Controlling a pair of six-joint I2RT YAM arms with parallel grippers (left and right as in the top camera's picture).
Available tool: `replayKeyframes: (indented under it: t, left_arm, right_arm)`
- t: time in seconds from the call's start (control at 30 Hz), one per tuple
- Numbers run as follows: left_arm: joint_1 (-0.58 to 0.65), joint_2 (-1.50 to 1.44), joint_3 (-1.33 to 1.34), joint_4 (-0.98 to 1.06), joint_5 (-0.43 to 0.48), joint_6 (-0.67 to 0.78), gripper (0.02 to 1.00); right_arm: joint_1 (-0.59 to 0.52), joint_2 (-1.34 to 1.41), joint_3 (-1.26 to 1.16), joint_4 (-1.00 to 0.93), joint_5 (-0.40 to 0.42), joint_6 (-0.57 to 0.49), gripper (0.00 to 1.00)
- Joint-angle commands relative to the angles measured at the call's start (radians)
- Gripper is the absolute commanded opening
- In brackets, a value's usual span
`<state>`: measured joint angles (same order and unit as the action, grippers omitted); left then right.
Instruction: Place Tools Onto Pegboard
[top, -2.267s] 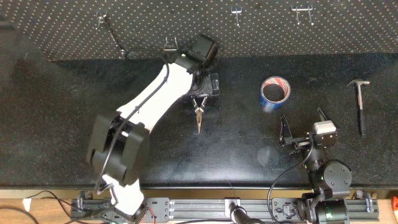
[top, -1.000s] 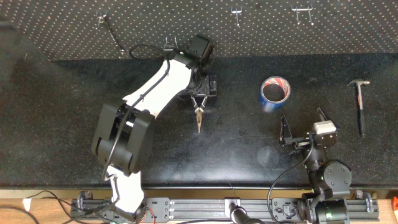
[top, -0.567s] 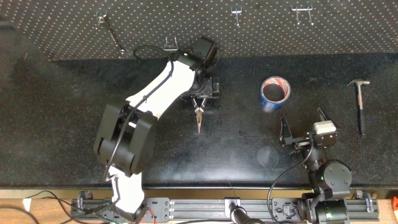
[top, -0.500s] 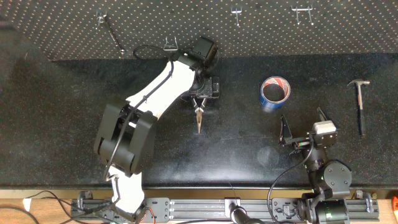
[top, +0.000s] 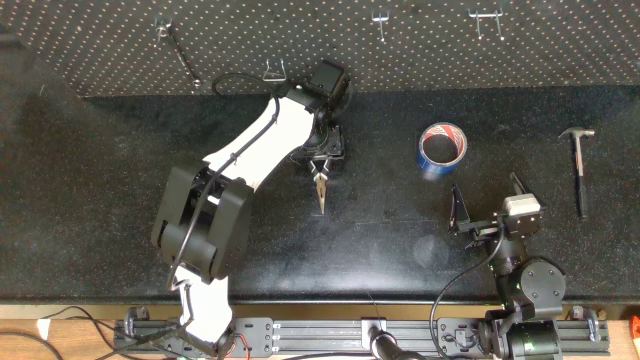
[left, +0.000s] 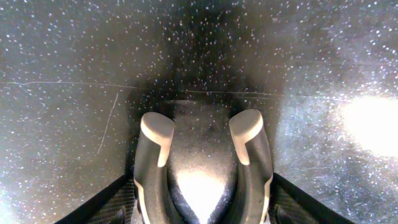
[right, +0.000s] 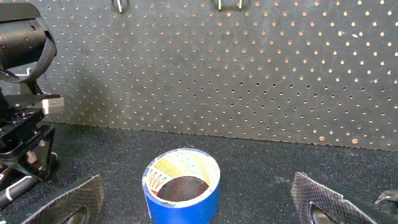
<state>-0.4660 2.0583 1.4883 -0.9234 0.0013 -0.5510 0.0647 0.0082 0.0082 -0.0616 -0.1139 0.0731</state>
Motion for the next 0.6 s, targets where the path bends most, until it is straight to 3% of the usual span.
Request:
replayKeyframes:
  t: [0.03, 0.43, 0.5, 0.6]
  left_arm:
    - [-0.006, 0.03, 0.011, -0.008, 0.012, -0.018, 0.671]
    - [-0.006, 0.03, 0.011, -0.016, 0.012, -0.019, 0.625]
    - [-0.006, 0.03, 0.01, -0.023, 0.012, -0.021, 0.564]
    - [-0.006, 0.03, 0.01, -0.023, 0.012, -0.021, 0.553]
  right_arm:
    - [-0.005, -0.007, -0.004, -0.005, -0.002, -0.006, 0.987]
    - [-0.005, -0.007, -0.004, -0.005, -0.002, -0.006, 0.985]
    - [-0.005, -0.007, -0.004, -0.005, -0.002, -0.006, 0.987]
    - [-0.005, -0.007, -0.004, -0.005, -0.002, -0.006, 0.987]
